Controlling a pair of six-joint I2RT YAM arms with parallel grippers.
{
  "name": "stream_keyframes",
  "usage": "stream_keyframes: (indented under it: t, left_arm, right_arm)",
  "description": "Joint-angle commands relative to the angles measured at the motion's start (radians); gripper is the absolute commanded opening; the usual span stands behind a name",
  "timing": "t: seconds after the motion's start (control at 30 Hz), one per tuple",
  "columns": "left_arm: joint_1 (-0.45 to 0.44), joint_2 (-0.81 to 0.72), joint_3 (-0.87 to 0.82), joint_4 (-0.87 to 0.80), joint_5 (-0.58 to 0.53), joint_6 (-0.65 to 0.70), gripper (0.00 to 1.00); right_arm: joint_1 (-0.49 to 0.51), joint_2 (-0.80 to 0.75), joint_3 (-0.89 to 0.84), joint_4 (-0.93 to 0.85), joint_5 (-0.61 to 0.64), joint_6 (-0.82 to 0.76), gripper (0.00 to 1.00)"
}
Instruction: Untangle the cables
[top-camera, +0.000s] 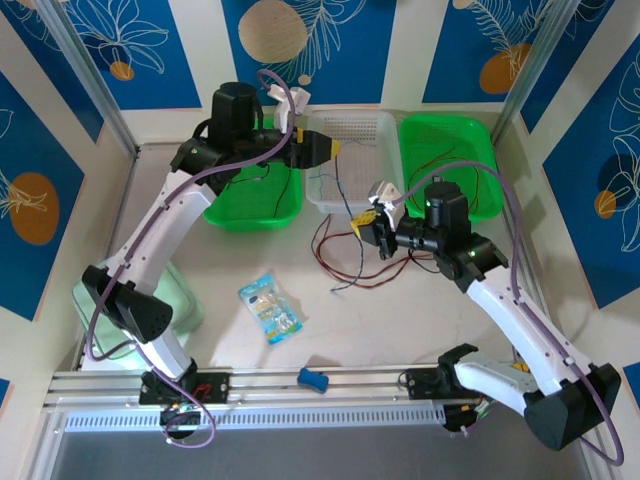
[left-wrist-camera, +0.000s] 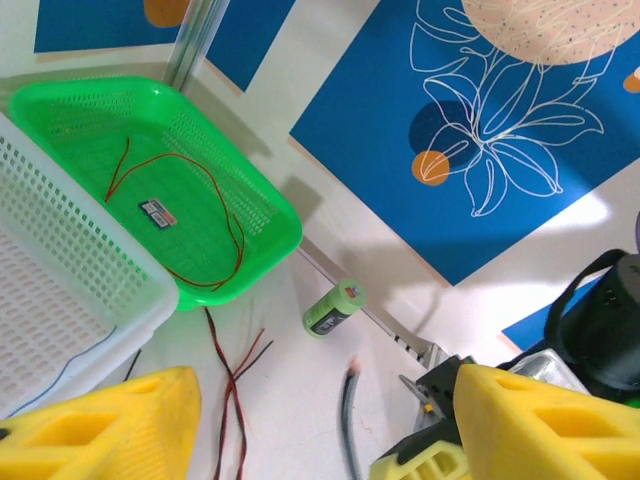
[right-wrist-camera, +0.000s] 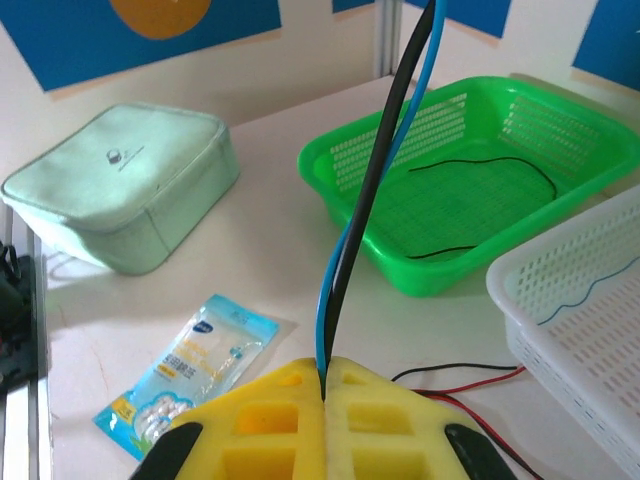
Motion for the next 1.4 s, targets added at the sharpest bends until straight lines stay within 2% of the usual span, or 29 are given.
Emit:
stream_keyframes:
  t: [0.0, 0.33, 0.5, 0.6, 0.73, 0.83, 0.93, 0.97, 1.07, 1.1, 1.27, 1.37]
  left_arm:
    - [-0.004, 0.001, 0.033, -0.021, 0.043, -0.001, 0.62]
    - [-0.006, 0.004, 0.041, -0.053, 0.037, -0.003, 0.49]
    - [-0.006, 0.005, 0.042, -0.051, 0.034, -0.007, 0.33]
    - [-0.009, 0.002, 0.042, -0.048, 0.027, -0.011, 0.15]
    - [-0.008, -0.001, 0.042, -0.050, 0.011, -0.016, 0.10]
    - [-0.009, -0.001, 0.042, -0.050, 0.012, -0.023, 0.00]
    - [-0.009, -0.007, 0.041, -0.046, 0.009, -0.031, 0.00]
    - [-0.009, -0.012, 0.041, -0.045, -0.006, -0.036, 0.00]
    - [-0.009, -0.023, 0.043, -0.044, -0.046, -0.053, 0.00]
    - [-0.007, -0.026, 0.043, -0.041, -0.054, -0.058, 0.00]
    - [-0.008, -0.022, 0.057, -0.047, -0.055, -0.075, 0.00]
    - [-0.009, -0.021, 0.058, -0.053, -0.056, -0.080, 0.00]
  right_arm:
    - [0.006, 0.011, 0.041, 0.007, -0.037, -0.075, 0.00]
    - [0.007, 0.059, 0.089, 0.017, -0.061, -0.088, 0.00]
    - [0.011, 0.073, 0.104, 0.003, -0.058, -0.106, 0.00]
    - [0.010, 0.075, 0.108, -0.002, -0.056, -0.121, 0.00]
    - [0.007, 0.081, 0.123, -0.005, -0.057, -0.128, 0.00]
    - [0.007, 0.089, 0.135, -0.017, -0.057, -0.138, 0.00]
    - [0.007, 0.092, 0.135, -0.021, -0.052, -0.142, 0.00]
    - [0.008, 0.089, 0.127, -0.015, -0.043, -0.142, 0.09]
    - [0.008, 0.069, 0.100, 0.003, 0.021, -0.167, 0.48]
    - [0.010, 0.057, 0.086, 0.018, 0.051, -0.181, 0.54]
    - [0.020, -0.012, 0.079, 0.095, 0.118, -0.263, 0.57]
    - [0.064, -0.027, 0.102, 0.127, 0.166, -0.360, 0.56]
